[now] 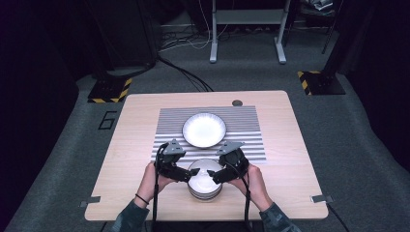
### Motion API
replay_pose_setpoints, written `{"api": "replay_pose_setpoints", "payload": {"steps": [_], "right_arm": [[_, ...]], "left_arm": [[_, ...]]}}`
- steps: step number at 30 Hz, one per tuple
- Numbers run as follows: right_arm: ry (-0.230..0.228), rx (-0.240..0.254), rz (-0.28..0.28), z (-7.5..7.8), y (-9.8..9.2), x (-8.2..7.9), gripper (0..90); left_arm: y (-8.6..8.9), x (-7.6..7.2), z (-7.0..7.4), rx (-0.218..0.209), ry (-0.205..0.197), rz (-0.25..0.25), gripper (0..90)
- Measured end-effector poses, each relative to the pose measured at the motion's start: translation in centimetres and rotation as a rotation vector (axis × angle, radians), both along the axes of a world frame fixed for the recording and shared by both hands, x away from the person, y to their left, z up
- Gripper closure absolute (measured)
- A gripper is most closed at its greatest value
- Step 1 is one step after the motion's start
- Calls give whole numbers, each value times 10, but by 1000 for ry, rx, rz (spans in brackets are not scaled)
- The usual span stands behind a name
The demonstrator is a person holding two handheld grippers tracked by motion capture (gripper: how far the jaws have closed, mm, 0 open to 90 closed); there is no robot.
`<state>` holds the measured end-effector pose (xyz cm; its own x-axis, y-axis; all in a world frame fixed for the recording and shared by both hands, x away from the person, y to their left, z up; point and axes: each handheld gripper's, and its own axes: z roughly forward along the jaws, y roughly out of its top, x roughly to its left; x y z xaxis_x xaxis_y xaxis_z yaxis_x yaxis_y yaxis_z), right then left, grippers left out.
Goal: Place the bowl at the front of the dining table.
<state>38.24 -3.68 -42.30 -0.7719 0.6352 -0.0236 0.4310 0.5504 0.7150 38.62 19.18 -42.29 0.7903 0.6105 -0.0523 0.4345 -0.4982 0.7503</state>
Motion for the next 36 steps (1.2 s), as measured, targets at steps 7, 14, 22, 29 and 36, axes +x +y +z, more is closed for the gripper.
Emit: {"api": "replay_pose_setpoints", "payload": {"steps": [7, 14, 22, 29, 36], "right_arm": [[20, -5, 16, -2, 3, 0, 300], [26, -1, 5, -3, 6, 0, 494], [-1, -8, 6, -3, 7, -2, 717], [-40, 1, -23, -2, 5, -5, 821], [-105, 0, -19, 0, 5, -10, 830]], "left_arm": [[-4, -1, -3, 10, 8, -21, 353], [-5, 0, -4, 0, 11, -37, 587], [-7, -1, -6, 8, 5, -39, 736], [-9, -3, -7, 19, -29, -24, 769], [-10, -6, -7, 24, -48, -14, 778]]}}
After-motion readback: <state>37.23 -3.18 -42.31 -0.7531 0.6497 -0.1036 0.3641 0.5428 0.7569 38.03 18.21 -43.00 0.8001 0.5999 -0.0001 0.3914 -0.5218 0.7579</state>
